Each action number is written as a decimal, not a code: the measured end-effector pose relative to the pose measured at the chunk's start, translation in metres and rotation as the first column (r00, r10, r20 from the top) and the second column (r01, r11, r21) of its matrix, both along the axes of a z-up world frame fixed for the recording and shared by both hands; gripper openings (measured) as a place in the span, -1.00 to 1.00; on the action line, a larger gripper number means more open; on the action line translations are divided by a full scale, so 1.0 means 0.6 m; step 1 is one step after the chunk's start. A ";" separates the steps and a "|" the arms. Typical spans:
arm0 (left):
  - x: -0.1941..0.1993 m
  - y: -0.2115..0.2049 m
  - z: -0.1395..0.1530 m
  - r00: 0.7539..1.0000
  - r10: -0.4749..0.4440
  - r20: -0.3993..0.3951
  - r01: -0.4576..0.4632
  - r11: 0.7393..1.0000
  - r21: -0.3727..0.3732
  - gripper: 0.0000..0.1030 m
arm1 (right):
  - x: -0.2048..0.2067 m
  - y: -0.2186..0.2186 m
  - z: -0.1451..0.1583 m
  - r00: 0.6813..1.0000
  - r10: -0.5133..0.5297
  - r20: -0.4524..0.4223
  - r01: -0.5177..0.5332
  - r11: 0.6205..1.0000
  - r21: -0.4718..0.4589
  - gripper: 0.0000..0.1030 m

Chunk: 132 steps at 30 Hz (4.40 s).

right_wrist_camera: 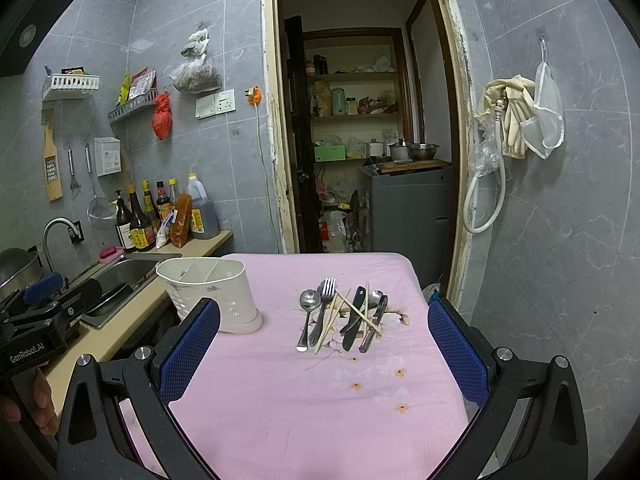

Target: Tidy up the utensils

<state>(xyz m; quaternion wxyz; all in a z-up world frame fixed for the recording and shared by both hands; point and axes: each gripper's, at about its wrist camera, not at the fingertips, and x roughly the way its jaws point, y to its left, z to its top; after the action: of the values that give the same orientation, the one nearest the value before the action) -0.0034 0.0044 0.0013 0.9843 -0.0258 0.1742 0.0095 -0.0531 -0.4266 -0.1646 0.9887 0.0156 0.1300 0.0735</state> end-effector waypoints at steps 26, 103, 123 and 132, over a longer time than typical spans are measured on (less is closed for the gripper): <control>0.053 -0.007 0.020 0.994 -0.099 0.057 0.097 0.995 0.022 1.00 | -0.001 0.026 0.036 0.996 -0.066 0.055 0.068 0.997 -0.030 0.98; 0.636 -0.211 -0.323 0.814 -0.083 -0.576 0.059 0.996 -0.060 0.12 | 0.650 -0.060 -0.299 0.752 0.175 -0.635 -0.101 0.983 0.151 -0.27; 0.569 -0.232 -0.251 0.877 -0.146 -0.457 0.137 0.989 -0.054 -0.20 | 0.600 -0.083 -0.254 0.803 0.194 -0.564 -0.075 0.971 0.228 -0.80; 0.481 -0.238 -0.189 0.929 -0.195 -0.314 0.200 0.980 -0.014 -0.20 | 0.504 -0.083 -0.184 0.901 0.188 -0.391 -0.113 0.972 0.207 -0.85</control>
<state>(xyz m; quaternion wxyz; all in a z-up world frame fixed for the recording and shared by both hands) 0.2852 -0.1387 -0.1120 0.9402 0.0028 0.3301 -0.0840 0.2492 -0.4766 -0.2753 0.9256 0.1093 0.3270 0.1563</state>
